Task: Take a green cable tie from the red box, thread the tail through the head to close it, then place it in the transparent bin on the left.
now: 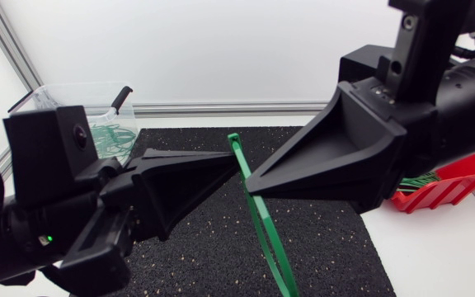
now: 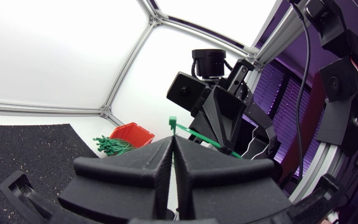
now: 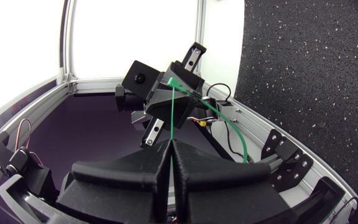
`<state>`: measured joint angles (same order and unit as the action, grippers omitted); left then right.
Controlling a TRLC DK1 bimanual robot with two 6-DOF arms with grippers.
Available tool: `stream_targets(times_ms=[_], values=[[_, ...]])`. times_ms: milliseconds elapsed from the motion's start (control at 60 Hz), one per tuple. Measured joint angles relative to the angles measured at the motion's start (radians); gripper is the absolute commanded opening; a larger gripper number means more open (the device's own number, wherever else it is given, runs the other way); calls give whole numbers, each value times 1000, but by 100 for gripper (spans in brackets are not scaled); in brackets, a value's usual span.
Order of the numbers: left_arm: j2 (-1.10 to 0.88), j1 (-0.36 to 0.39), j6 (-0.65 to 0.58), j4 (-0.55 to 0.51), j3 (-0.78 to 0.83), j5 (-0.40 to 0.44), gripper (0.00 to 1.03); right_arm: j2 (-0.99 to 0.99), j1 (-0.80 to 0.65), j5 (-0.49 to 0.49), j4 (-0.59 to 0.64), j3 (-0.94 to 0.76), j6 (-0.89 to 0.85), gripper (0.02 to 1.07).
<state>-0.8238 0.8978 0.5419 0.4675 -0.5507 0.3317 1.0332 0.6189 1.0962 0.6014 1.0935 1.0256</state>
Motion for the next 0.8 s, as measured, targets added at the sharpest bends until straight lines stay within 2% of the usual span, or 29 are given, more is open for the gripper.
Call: stream_targets(times_ms=[550, 800], values=[[1, 8, -1, -16, 0, -21, 4, 66, -7, -6, -26, 20, 24, 8], [1, 8, -48, -11, 0, -46, 4, 70, -7, -21, -25, 63, 57, 8]])
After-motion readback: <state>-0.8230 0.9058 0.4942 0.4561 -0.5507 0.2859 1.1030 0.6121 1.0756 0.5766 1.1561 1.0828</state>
